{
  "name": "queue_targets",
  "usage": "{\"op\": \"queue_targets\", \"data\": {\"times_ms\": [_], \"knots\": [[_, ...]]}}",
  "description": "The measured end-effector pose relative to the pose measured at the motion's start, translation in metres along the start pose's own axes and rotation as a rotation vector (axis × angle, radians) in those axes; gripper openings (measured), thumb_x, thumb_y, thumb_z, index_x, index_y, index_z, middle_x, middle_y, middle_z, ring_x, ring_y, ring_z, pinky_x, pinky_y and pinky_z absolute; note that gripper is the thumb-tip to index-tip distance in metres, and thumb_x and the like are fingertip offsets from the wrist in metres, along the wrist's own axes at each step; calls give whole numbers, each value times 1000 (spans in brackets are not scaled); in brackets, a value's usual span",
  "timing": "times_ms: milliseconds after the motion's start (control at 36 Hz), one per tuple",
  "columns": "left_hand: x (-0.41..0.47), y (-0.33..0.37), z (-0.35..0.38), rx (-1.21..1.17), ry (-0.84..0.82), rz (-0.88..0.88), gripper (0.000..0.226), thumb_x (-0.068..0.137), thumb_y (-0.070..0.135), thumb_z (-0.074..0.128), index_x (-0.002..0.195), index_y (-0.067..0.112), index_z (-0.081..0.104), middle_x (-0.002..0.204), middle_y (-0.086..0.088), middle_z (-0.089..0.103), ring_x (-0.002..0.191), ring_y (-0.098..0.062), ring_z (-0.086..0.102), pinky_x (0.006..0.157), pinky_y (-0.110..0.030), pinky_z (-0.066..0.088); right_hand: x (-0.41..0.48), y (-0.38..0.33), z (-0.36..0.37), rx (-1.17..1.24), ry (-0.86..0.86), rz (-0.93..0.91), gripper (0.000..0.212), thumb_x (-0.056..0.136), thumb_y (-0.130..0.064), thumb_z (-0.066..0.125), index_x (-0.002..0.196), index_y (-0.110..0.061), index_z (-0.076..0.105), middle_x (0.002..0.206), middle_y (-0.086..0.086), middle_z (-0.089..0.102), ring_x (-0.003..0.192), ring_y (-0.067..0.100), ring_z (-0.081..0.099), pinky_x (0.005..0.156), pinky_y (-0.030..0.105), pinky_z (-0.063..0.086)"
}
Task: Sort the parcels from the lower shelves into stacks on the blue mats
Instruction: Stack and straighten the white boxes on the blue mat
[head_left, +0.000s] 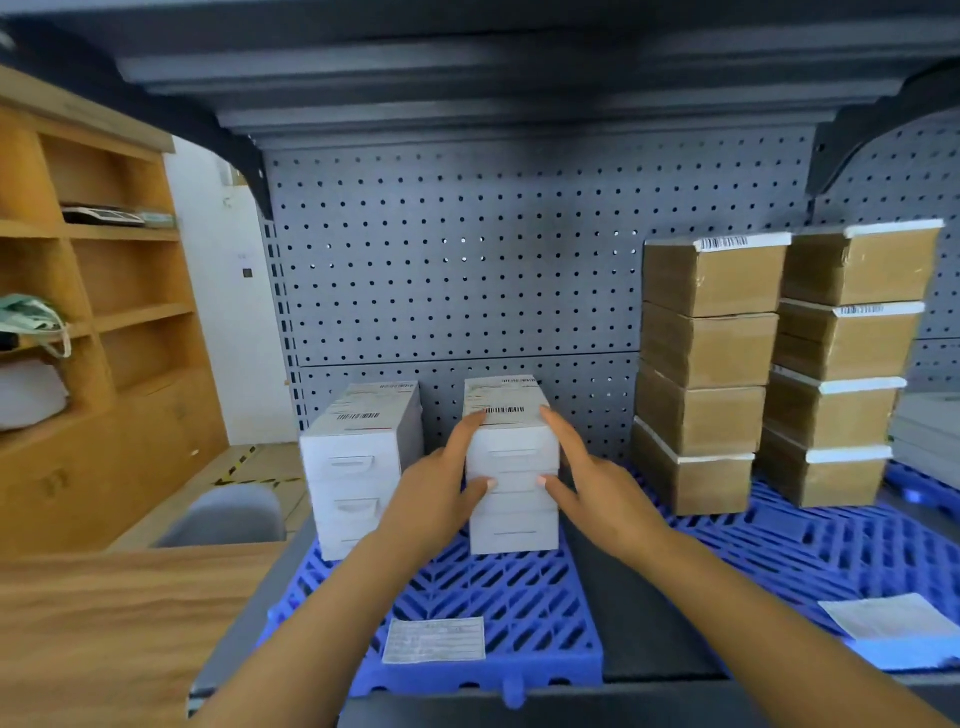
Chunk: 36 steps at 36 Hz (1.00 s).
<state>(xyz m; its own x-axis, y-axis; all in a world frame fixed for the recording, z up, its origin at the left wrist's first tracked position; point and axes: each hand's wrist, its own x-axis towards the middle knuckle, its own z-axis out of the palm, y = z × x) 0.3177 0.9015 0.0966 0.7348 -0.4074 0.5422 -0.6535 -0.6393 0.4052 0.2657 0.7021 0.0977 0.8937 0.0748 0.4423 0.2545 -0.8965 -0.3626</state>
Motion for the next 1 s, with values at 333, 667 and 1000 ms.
{"op": "queue_targets", "data": {"times_ms": [333, 667, 1000], "knots": [[-1, -4, -2, -7, 15, -30, 64, 95, 35, 56, 147, 35, 19, 81, -6, 62, 70, -16, 59, 63, -38, 52, 8, 2, 11, 38, -2, -14, 66, 99, -35, 46, 150, -34, 2, 65, -4, 51, 53, 11, 50, 43, 27, 35], [4, -2, -10, 9, -69, -38, 61, 98, 29, 50, 149, 34, 16, 68, -4, 55, 64, -14, 55, 53, -23, 41, 14, 9, 3, 15, -24, -64, 59, 100, -35, 43, 148, -33, 10, 65, -4, 52, 56, 13, 51, 47, 27, 34], [-3, 9, -6, -12, -26, -47, 64, 98, 23, 51, 150, 33, 14, 74, 4, 42, 65, -13, 43, 53, -23, 28, 9, 7, 4, 1, 19, -54, 59, 99, -39, 44, 146, -40, 9, 109, 9, 63, 82, 22, 61, 68, 41, 51]]}}
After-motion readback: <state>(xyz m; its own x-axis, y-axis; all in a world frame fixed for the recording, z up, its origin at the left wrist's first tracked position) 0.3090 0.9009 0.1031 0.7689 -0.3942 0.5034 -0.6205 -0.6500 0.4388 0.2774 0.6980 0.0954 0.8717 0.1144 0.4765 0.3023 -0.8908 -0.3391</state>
